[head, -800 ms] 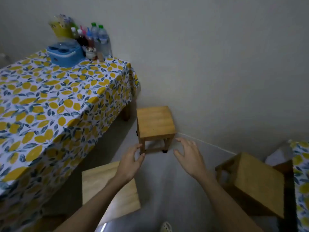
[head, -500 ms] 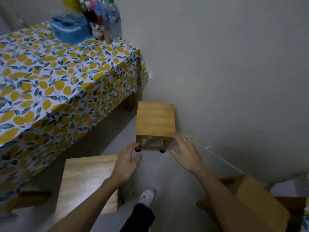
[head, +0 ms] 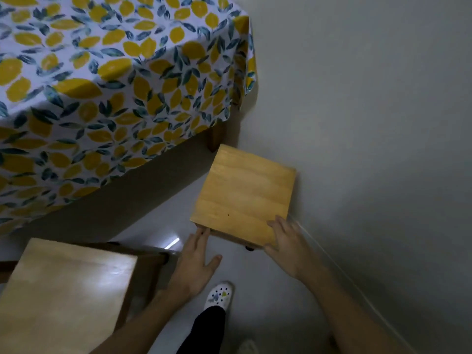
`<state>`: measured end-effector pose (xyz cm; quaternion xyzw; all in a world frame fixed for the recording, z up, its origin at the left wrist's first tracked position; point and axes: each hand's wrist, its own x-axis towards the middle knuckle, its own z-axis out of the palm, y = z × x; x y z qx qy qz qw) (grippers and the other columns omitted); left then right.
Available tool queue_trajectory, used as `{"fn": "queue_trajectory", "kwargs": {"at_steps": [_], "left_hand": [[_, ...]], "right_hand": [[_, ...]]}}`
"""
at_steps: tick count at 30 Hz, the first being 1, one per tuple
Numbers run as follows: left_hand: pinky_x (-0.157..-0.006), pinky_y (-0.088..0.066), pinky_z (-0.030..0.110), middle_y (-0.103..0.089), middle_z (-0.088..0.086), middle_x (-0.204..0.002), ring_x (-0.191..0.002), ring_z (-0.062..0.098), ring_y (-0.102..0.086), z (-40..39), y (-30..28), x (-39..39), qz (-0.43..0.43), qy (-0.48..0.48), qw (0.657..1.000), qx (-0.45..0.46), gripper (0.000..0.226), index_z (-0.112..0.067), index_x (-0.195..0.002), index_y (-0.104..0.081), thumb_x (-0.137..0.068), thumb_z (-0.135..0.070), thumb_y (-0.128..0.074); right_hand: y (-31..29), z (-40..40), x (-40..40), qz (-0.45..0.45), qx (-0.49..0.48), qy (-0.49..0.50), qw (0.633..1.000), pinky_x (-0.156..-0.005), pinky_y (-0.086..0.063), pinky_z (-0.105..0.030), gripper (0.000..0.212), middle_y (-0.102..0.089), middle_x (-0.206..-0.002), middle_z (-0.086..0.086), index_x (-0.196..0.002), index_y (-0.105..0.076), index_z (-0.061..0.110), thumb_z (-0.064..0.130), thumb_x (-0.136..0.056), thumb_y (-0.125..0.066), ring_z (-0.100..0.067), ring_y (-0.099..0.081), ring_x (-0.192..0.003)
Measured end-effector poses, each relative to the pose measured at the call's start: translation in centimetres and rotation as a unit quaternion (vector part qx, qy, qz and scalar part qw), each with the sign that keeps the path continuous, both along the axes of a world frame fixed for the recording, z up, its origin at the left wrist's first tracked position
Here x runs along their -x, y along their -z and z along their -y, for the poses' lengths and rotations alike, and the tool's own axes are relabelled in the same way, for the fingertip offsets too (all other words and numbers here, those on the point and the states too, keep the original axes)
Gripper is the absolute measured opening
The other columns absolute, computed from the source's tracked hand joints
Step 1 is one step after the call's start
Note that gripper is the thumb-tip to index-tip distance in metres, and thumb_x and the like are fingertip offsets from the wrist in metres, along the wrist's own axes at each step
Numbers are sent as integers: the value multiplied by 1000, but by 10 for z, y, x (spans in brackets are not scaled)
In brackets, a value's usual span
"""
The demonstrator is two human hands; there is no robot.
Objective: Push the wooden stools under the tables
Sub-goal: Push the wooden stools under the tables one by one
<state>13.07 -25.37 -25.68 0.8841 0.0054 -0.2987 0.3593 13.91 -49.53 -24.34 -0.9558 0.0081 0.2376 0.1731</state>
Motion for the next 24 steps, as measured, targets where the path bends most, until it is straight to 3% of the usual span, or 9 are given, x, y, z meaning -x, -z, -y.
{"fn": "queue_trajectory", "kwargs": {"at_steps": [3,5,8,9,11,15,19,24], "left_hand": [[-118,-6,35,14,1,-160,-147,21,11,26,54,-17,-3,11,999,-38,84,-23,-151,6,-93,-47,-49],[-118,-3,39,24,-1,-154,-145,23,20,40,86,-25,1,15,997,-74,99,-22,-147,17,-83,-67,-43],[-117,3,48,40,0,-145,-133,19,37,61,124,-28,0,9,991,-132,112,-29,-142,26,-56,-88,-14],[-116,5,50,44,2,-143,-131,20,40,69,133,-26,-4,7,989,-146,118,-29,-143,27,-50,-93,-9],[-115,7,52,46,11,-144,-130,27,44,88,148,-22,4,7,985,-172,127,-20,-145,27,-48,-97,-1],[-111,10,53,35,23,-149,-137,41,33,117,164,-15,28,-28,975,-220,127,-4,-145,22,-59,-92,-11],[-112,9,53,38,20,-148,-137,36,35,120,170,-13,38,-47,972,-229,125,-5,-145,24,-65,-91,-18],[-113,9,51,38,16,-150,-138,31,36,115,173,-14,41,-58,973,-221,122,-9,-144,26,-68,-92,-20]], "right_hand": [[59,31,-25,-29,7,-30,999,-114,-24,-41,71,-5,-163,-7,-150,-24,20,44,-92,-57,-28,-7,-148],[94,53,-39,-43,2,-49,998,-116,-22,-43,82,5,-163,-5,-152,-18,22,52,-88,-60,-27,3,-149],[139,85,-52,15,-2,-89,996,-116,-24,-48,96,-5,-162,-11,-151,-25,17,68,-76,-59,-33,-3,-149],[152,95,-53,36,-6,-110,993,-114,-28,-51,100,-12,-161,-13,-150,-29,16,73,-72,-56,-36,-9,-148],[170,113,-53,39,-15,-154,987,-116,-25,-50,103,-8,-161,-9,-152,-25,19,74,-71,-55,-32,-6,-149],[187,137,-55,81,-8,-223,972,-115,-24,-49,97,-15,-160,-14,-152,-24,20,77,-76,-41,-29,-9,-148],[198,142,-58,73,17,-257,963,-111,-33,-48,96,-15,-159,-22,-153,-22,17,70,-74,-37,-34,-11,-147],[208,137,-59,83,33,-263,961,-110,-28,-43,99,-9,-159,-23,-154,-17,17,69,-71,-38,-38,-14,-146]]}}
